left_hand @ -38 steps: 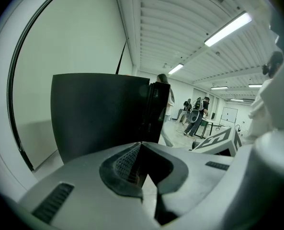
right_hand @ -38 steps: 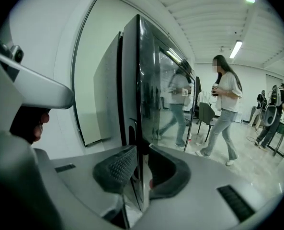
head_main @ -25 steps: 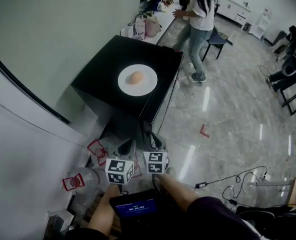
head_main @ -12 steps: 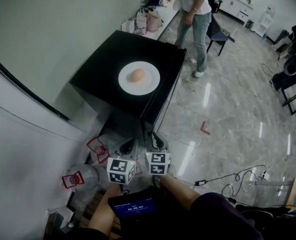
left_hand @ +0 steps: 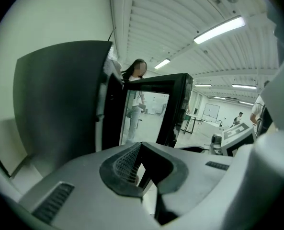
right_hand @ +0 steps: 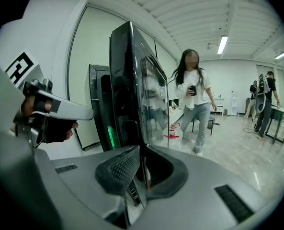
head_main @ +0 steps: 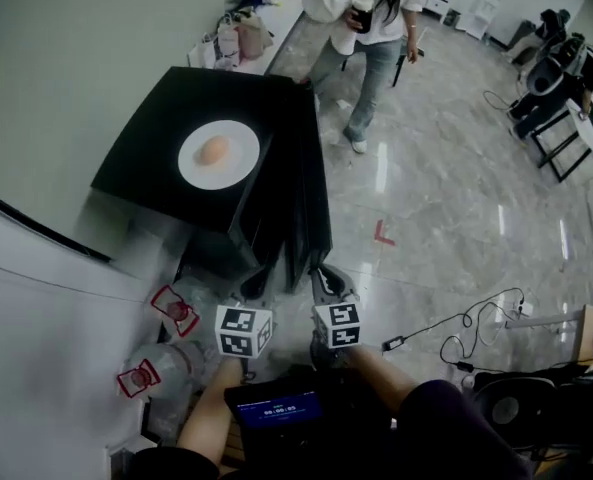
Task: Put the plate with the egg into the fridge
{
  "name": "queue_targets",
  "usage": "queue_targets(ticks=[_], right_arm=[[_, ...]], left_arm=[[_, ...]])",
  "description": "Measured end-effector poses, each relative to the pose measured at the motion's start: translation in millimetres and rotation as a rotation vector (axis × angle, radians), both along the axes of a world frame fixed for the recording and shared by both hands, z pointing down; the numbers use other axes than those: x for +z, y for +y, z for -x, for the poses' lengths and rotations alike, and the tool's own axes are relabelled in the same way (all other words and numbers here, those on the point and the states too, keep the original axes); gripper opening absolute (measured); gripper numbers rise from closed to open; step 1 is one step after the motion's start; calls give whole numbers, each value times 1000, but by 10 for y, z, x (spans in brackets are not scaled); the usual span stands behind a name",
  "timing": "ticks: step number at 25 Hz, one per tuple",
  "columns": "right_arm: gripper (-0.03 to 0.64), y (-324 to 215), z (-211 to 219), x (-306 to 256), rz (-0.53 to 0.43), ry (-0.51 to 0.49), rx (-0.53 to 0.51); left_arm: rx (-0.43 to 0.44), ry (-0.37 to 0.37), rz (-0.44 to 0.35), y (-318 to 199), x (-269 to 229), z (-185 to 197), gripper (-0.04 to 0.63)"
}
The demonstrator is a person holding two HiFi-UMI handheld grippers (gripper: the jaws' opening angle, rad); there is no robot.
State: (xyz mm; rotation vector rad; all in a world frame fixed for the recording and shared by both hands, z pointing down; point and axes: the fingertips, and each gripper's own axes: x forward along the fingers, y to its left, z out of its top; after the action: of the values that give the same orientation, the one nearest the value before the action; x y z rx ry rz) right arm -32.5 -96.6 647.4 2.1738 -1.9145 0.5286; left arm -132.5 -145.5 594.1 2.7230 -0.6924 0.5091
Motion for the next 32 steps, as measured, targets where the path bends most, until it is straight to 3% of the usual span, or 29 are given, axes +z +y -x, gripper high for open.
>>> queue_targets(ticks=[6, 11, 21, 24, 32], right_arm=[[41, 235, -635, 65, -8, -13, -33], [40, 347, -1064, 66, -15, 0, -119], [38, 486, -1881, 69, -15, 14, -142], [40, 520, -2101, 58, -25, 4, -100], [39, 1024, -2597, -55, -96, -20, 127]], left_arm=[[118, 9, -19, 282, -22, -685, 8], [182, 12, -37, 450, -94, -1209, 9], [320, 21, -140, 846, -345, -2417, 8], [318, 17, -139, 868, -330, -2626, 8], [343, 3, -152, 837, -337, -3171, 8]])
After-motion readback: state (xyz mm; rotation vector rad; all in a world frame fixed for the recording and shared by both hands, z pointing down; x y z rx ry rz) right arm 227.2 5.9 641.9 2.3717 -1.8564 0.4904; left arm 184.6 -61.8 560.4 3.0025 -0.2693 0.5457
